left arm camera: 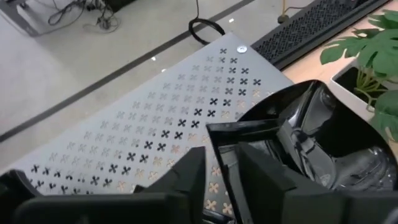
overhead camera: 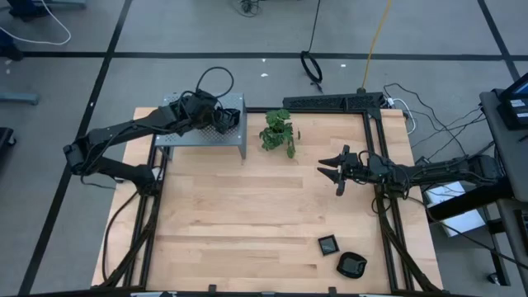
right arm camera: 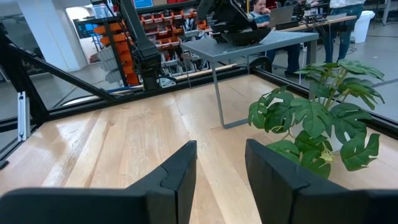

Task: Pick & Place Mini shaped plates
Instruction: Stack the square plate on top of the square plate on the shelf

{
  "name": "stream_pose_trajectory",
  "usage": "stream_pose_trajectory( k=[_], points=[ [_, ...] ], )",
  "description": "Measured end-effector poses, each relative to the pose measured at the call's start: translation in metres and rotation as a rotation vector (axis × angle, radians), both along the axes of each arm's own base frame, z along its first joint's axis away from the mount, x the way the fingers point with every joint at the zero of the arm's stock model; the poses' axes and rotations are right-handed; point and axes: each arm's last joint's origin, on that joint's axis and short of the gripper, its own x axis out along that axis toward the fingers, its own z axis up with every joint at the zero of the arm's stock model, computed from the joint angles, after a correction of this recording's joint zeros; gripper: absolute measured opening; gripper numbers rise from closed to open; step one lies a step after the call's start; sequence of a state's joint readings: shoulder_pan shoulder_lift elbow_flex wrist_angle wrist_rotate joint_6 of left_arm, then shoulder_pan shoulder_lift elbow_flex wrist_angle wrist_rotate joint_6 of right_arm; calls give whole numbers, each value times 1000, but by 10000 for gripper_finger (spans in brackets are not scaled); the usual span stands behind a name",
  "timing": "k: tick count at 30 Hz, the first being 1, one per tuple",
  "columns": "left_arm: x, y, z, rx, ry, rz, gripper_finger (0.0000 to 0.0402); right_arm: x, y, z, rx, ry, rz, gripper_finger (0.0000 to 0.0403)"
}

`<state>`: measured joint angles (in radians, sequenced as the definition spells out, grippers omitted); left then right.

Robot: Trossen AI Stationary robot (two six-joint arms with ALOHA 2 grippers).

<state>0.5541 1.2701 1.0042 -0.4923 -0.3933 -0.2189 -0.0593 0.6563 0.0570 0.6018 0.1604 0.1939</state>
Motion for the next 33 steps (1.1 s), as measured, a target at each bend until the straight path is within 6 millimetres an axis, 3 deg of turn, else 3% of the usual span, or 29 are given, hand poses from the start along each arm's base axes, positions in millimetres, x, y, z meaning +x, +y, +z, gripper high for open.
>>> stream_pose_trajectory(
  k=[8,20,33],
  points=[
    [1,0,1,17,16,-31,8,0,0,0,-24,5,1,128],
    [-1,-3,13,88,-13,-76,11,0,0,0,-26,6,2,128],
    [-31,-21,47,172,-115,-68,4,0,0,0,-25,6,1,128]
  ],
)
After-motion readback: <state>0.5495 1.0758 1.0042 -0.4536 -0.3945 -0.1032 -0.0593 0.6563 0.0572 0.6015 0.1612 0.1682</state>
